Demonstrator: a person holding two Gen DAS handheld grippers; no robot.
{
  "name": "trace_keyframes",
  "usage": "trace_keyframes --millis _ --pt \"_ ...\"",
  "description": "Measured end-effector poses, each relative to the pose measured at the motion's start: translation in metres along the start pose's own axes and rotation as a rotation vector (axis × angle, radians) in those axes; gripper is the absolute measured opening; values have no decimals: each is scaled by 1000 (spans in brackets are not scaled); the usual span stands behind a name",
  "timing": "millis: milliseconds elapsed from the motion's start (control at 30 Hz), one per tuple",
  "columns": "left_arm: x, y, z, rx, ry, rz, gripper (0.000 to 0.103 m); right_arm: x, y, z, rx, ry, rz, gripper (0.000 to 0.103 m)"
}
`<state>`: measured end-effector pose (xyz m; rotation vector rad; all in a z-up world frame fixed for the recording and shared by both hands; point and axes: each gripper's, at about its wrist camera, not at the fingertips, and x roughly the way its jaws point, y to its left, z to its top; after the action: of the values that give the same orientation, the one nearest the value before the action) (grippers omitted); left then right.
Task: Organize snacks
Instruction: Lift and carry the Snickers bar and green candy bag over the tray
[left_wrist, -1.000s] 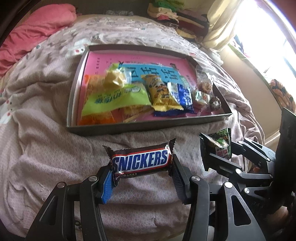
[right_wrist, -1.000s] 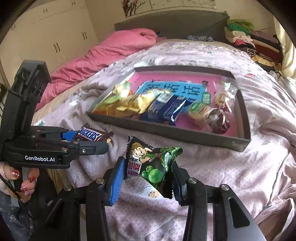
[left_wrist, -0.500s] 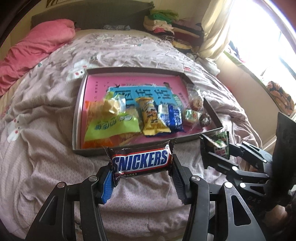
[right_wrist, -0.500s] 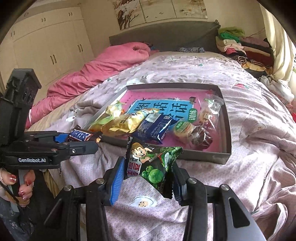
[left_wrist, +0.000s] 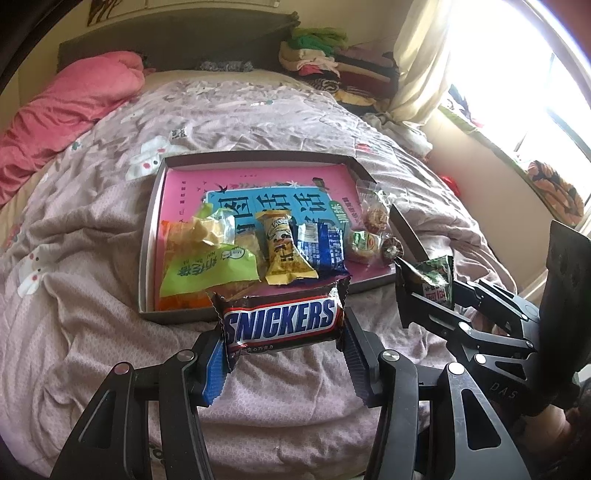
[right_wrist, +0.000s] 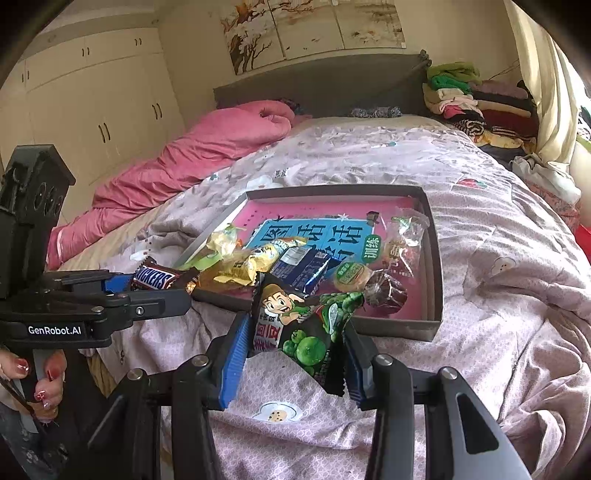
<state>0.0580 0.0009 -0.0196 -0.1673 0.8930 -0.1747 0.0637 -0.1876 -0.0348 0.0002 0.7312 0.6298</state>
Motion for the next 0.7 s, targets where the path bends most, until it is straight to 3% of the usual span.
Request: trace_keyframes --millis 700 --pt "-10 -12 10 6 -36 -9 56 -16 -10 6 26 -63 -18 46"
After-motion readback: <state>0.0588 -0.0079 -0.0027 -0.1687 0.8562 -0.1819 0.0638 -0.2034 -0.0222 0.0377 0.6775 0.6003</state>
